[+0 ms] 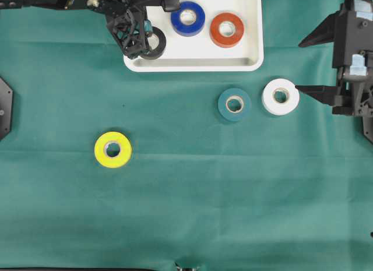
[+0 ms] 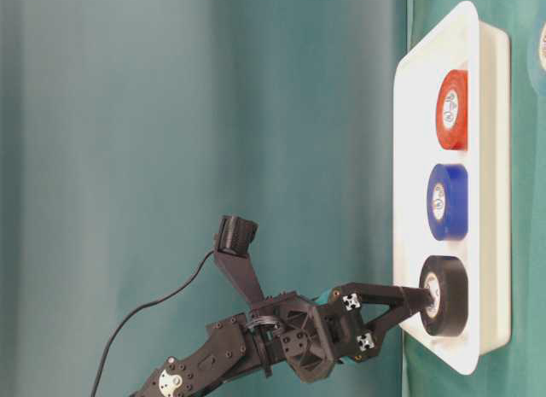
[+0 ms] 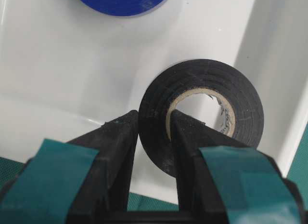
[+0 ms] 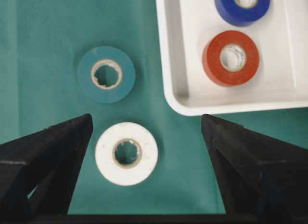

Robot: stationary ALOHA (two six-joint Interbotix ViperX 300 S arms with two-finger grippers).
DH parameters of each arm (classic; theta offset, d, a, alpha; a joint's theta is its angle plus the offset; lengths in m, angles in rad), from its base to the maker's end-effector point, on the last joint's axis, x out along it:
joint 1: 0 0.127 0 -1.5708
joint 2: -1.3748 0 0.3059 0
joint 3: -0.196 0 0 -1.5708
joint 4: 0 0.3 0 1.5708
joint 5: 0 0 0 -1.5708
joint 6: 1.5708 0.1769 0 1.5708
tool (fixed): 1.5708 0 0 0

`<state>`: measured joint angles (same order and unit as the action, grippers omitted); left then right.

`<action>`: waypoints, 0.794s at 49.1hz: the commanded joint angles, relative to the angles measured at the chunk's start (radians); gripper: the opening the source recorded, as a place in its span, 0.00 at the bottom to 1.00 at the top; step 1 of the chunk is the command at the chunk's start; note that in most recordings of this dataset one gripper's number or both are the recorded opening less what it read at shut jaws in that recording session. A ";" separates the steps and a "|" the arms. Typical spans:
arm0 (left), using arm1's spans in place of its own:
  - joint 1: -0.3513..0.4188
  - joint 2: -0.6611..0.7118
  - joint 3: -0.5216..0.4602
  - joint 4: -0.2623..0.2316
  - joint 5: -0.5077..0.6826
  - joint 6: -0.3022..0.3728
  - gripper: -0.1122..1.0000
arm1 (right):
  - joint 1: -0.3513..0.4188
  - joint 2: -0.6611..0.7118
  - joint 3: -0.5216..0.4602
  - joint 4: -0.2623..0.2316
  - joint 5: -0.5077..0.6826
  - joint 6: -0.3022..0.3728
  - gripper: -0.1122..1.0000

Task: Pick up the tape from a random location and place it into the white case.
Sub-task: 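Lower the black tape into the tray and open the left gripper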

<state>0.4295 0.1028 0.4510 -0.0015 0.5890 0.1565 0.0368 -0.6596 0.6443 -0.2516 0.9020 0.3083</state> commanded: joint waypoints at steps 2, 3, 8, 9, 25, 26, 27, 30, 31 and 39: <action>0.002 -0.015 -0.014 -0.003 -0.023 0.000 0.26 | -0.002 0.000 -0.012 -0.003 -0.008 0.002 0.91; 0.002 -0.015 -0.014 -0.003 -0.026 0.000 0.26 | -0.002 -0.002 -0.012 -0.003 -0.008 0.002 0.91; 0.002 -0.015 -0.015 -0.003 -0.038 0.000 0.26 | -0.002 -0.002 -0.012 -0.003 -0.008 0.002 0.91; 0.002 -0.015 -0.017 -0.003 -0.040 0.000 0.26 | -0.002 -0.002 -0.012 -0.003 -0.008 0.002 0.91; 0.002 -0.015 -0.017 -0.006 -0.038 -0.003 0.27 | -0.002 -0.002 -0.012 -0.003 -0.008 0.000 0.91; 0.002 -0.015 -0.017 -0.006 -0.040 -0.003 0.27 | -0.002 -0.002 -0.012 -0.003 -0.008 0.000 0.91; 0.002 -0.015 -0.017 -0.006 -0.040 -0.006 0.28 | 0.000 -0.002 -0.012 -0.003 -0.008 0.000 0.91; 0.002 -0.015 -0.018 -0.006 -0.041 -0.014 0.41 | -0.002 -0.002 -0.012 -0.003 -0.008 0.000 0.91; 0.002 -0.015 -0.018 -0.006 -0.041 -0.015 0.46 | -0.002 -0.002 -0.012 -0.003 -0.008 0.000 0.91; 0.002 -0.017 -0.021 -0.006 -0.043 -0.017 0.87 | -0.002 -0.002 -0.012 -0.003 -0.008 0.002 0.91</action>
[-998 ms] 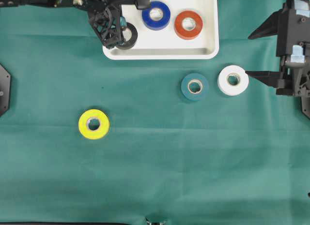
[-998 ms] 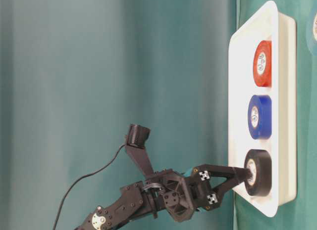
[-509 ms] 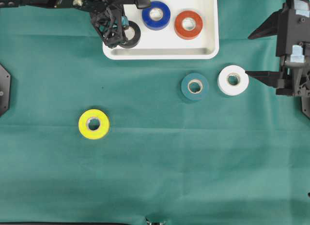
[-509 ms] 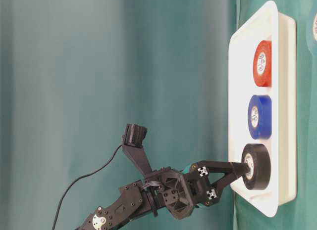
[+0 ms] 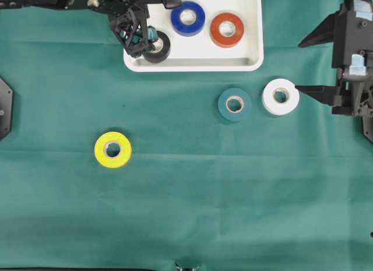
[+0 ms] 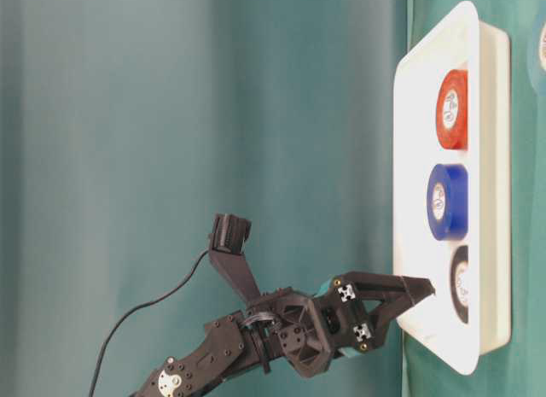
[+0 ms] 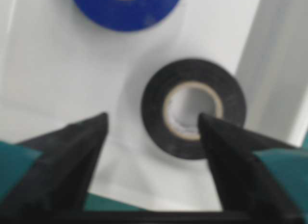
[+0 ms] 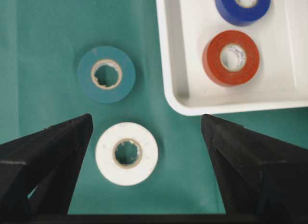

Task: Pick up the tape from a random location and place it into the white case.
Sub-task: 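Lower the black tape into the tray and open the left gripper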

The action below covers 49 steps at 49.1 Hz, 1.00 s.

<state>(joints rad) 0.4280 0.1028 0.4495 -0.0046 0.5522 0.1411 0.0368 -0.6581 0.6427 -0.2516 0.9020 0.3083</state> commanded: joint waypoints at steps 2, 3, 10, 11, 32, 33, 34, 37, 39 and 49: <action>0.003 -0.015 -0.021 -0.003 -0.006 -0.002 0.94 | -0.002 -0.003 -0.011 -0.003 -0.008 0.000 0.91; 0.003 -0.017 -0.021 -0.003 -0.005 -0.002 0.97 | -0.002 -0.003 -0.011 -0.003 -0.008 0.002 0.91; 0.003 -0.018 -0.021 -0.003 -0.006 -0.002 0.99 | -0.002 -0.003 -0.011 -0.003 -0.008 0.000 0.91; 0.003 -0.018 -0.021 -0.003 -0.005 -0.002 0.99 | -0.002 -0.003 -0.011 -0.003 -0.008 0.000 0.91; 0.000 -0.028 -0.026 -0.003 0.006 -0.006 0.99 | -0.002 -0.003 -0.011 -0.003 -0.006 0.000 0.91; -0.002 -0.029 -0.029 -0.003 0.008 -0.006 0.99 | -0.002 -0.003 -0.011 -0.003 -0.008 0.000 0.91; -0.003 -0.034 -0.035 -0.003 0.015 -0.006 0.99 | -0.002 -0.003 -0.011 -0.003 -0.006 0.000 0.91; -0.008 -0.043 -0.044 -0.003 0.031 -0.006 0.98 | -0.002 -0.003 -0.011 -0.003 -0.006 0.000 0.91; -0.012 -0.048 -0.054 -0.003 0.044 -0.006 0.98 | -0.002 -0.003 -0.011 -0.003 -0.006 0.002 0.91; -0.040 -0.091 -0.118 -0.003 0.135 -0.005 0.98 | -0.002 -0.003 -0.011 -0.003 -0.008 0.002 0.91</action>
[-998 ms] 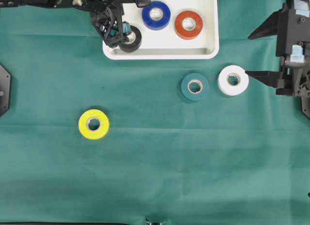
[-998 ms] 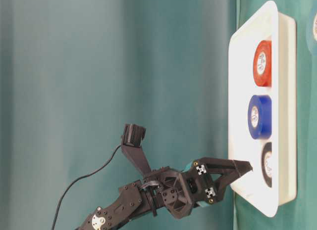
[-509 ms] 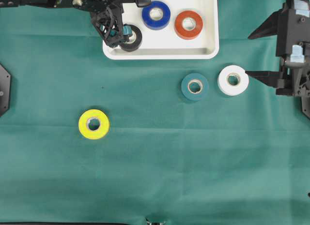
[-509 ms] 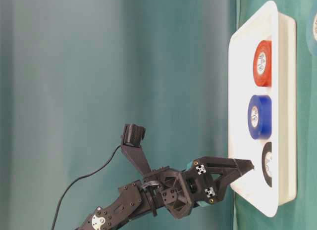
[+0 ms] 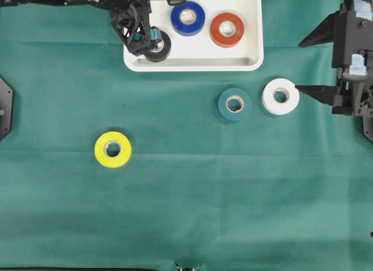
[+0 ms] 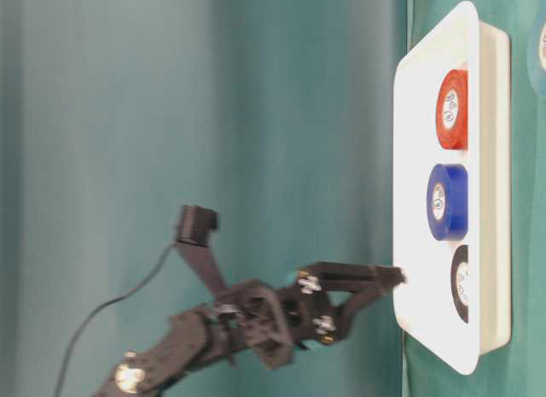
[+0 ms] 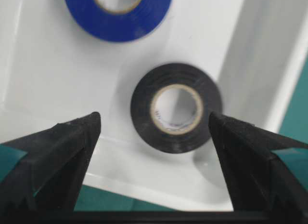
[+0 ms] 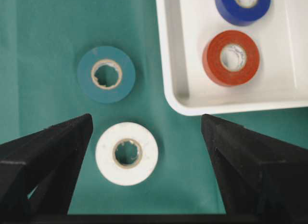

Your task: Pick up the tape from a random location and place it into the white case.

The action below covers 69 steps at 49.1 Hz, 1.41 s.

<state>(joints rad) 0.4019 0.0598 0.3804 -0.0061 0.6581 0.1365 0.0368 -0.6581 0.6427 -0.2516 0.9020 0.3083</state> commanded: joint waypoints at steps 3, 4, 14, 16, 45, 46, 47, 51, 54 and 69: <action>-0.021 -0.060 -0.074 -0.002 0.061 0.000 0.98 | -0.002 -0.003 -0.011 -0.003 -0.006 0.002 0.91; -0.025 -0.064 -0.083 -0.002 0.072 0.000 0.98 | -0.002 -0.003 -0.011 -0.003 -0.006 0.002 0.91; -0.044 -0.106 -0.170 0.002 0.173 0.000 0.98 | -0.002 -0.003 -0.011 -0.003 -0.005 0.002 0.91; -0.046 -0.117 -0.190 0.002 0.193 0.000 0.98 | -0.002 -0.003 -0.011 -0.003 -0.005 0.002 0.91; -0.057 -0.176 -0.314 0.006 0.341 0.000 0.98 | -0.002 -0.003 -0.011 -0.003 -0.005 0.002 0.91; -0.058 -0.176 -0.314 0.006 0.341 0.000 0.98 | -0.002 -0.003 -0.011 -0.003 -0.005 0.002 0.91; -0.058 -0.176 -0.314 0.006 0.342 0.000 0.98 | -0.002 -0.003 -0.011 -0.003 -0.005 0.002 0.91; -0.064 -0.176 -0.314 0.006 0.342 0.002 0.98 | -0.002 -0.003 -0.011 -0.003 -0.005 0.002 0.91; -0.071 -0.176 -0.314 0.006 0.342 0.003 0.98 | -0.002 -0.003 -0.012 -0.003 -0.005 0.002 0.91; -0.081 -0.184 -0.310 0.006 0.362 0.005 0.98 | -0.002 -0.003 -0.012 -0.003 -0.003 0.002 0.91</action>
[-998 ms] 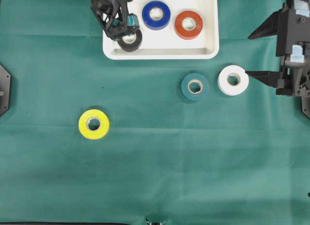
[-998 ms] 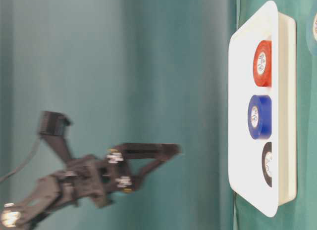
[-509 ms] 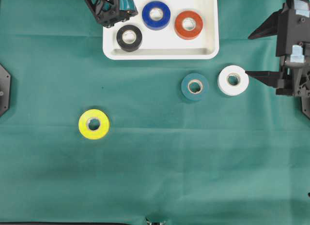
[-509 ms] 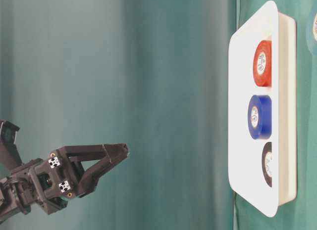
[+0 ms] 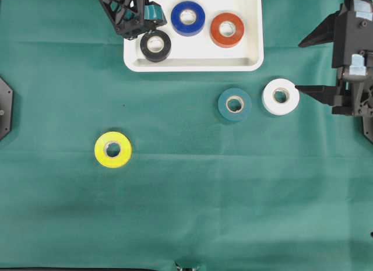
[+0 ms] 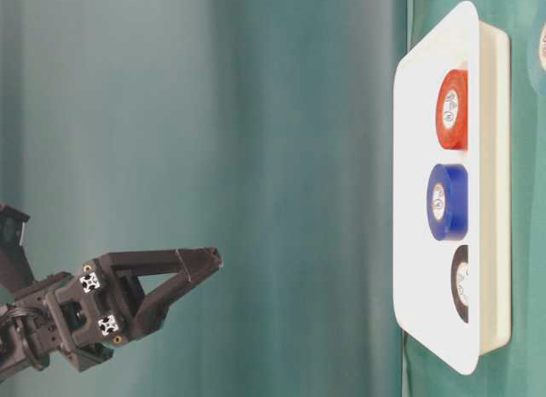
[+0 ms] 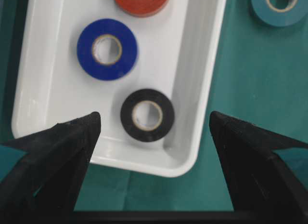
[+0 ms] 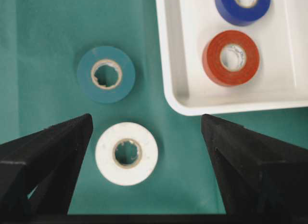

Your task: Pick up the tape from a random location and place it into the white case.

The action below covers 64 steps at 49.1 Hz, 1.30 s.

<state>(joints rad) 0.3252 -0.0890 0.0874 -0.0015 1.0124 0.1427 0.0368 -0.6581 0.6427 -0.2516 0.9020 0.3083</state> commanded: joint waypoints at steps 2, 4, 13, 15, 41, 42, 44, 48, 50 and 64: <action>-0.009 -0.040 -0.014 0.002 0.015 -0.002 0.98 | -0.002 -0.003 -0.011 -0.003 -0.005 0.002 0.91; -0.014 -0.044 -0.009 0.002 0.018 -0.002 0.98 | -0.002 -0.003 -0.012 -0.003 -0.005 0.002 0.91; -0.060 -0.069 0.015 0.002 0.018 -0.003 0.98 | -0.002 -0.003 -0.012 -0.005 -0.005 -0.003 0.91; -0.074 -0.072 0.020 0.002 0.017 -0.003 0.98 | -0.002 -0.003 -0.011 -0.003 -0.005 -0.003 0.91; -0.293 -0.094 0.037 0.002 0.011 -0.009 0.98 | -0.002 -0.003 -0.012 -0.003 -0.008 0.000 0.91; -0.296 -0.095 0.038 0.000 0.012 -0.009 0.98 | -0.002 -0.003 -0.012 -0.003 -0.008 0.000 0.91; -0.301 -0.095 0.038 0.002 0.011 -0.014 0.98 | -0.002 -0.003 -0.011 -0.003 -0.008 0.000 0.91; -0.302 -0.094 0.038 0.000 0.012 -0.026 0.98 | -0.002 -0.003 -0.012 -0.003 -0.008 0.000 0.91; -0.301 -0.095 0.038 0.000 0.012 -0.032 0.98 | -0.002 -0.003 -0.012 -0.003 -0.008 0.000 0.91; -0.301 -0.097 0.040 0.002 0.012 -0.035 0.98 | -0.002 -0.003 -0.011 -0.003 -0.005 0.006 0.91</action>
<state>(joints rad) 0.0261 -0.1565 0.1381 -0.0015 1.0278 0.1074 0.0368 -0.6596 0.6427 -0.2516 0.9020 0.3129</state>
